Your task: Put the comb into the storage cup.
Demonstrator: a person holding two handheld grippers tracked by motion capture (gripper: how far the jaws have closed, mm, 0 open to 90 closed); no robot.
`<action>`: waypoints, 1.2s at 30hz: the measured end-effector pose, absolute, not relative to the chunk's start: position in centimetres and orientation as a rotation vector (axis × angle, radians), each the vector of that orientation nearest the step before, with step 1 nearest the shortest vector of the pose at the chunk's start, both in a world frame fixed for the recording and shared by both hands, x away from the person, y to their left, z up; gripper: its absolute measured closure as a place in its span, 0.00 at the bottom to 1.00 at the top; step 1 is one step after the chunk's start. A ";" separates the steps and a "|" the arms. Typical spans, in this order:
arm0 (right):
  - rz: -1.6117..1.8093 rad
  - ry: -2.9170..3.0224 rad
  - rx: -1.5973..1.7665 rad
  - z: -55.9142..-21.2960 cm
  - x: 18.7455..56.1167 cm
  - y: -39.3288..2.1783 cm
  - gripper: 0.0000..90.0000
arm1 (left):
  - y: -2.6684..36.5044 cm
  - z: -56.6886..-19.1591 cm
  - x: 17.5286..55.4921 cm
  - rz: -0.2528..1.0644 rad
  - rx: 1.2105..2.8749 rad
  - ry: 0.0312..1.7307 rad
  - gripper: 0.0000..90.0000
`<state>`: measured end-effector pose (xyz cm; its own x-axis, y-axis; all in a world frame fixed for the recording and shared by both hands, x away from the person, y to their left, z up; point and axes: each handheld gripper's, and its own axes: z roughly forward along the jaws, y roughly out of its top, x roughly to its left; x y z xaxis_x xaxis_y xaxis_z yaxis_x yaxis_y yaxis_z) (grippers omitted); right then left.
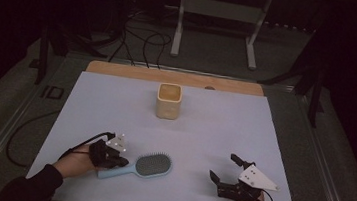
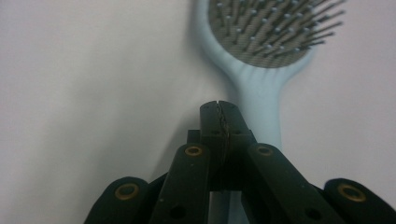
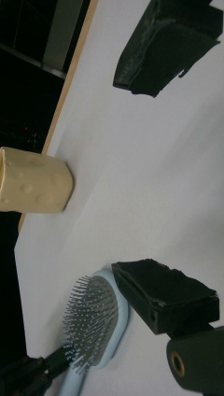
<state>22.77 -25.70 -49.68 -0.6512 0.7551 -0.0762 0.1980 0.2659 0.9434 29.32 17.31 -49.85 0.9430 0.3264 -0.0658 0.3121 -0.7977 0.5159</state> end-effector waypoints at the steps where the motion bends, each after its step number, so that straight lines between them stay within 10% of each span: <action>1: 1.385 2.018 0.851 -49.7 22.8 -25.7 0.11 | 17.3 -49.9 29.0 0.038 2.554 0.446 1.00; 36: 1.375 2.018 0.852 -49.7 22.8 -25.6 0.11 | 18.0 -47.4 26.6 0.062 2.506 0.663 1.00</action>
<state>22.80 -25.60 -49.70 -0.6490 0.7557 -0.0877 0.1950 0.2766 0.9410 26.63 18.01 -47.43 0.8777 0.4707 -0.0904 0.4456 -0.7320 0.5153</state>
